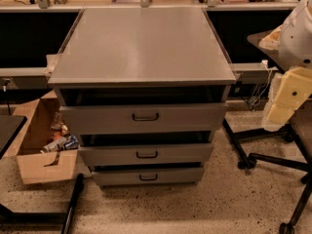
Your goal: Open top drawer
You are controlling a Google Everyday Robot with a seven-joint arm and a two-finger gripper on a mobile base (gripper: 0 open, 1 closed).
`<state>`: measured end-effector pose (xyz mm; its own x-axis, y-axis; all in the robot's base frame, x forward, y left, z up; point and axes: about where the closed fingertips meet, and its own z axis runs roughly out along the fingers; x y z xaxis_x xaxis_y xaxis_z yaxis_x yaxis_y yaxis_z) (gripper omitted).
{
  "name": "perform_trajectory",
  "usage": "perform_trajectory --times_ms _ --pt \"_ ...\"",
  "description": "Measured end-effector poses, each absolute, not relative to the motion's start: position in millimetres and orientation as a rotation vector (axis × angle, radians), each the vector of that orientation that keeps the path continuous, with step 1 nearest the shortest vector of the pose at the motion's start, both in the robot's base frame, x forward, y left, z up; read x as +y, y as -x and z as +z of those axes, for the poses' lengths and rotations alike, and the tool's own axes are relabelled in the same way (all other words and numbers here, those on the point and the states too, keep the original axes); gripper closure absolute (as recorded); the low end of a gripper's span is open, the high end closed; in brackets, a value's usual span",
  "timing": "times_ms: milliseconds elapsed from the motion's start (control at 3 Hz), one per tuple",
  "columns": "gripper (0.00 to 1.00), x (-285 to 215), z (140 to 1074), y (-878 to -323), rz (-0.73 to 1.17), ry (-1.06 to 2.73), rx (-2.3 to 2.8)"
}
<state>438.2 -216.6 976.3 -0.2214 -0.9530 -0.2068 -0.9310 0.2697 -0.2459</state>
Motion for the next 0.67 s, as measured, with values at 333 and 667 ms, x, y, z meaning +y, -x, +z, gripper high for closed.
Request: perform_trajectory --times_ms 333,667 --pt "0.00 -217 976 -438 -0.099 1.724 2.232" --pt "0.00 -205 947 -448 -0.101 1.790 2.177"
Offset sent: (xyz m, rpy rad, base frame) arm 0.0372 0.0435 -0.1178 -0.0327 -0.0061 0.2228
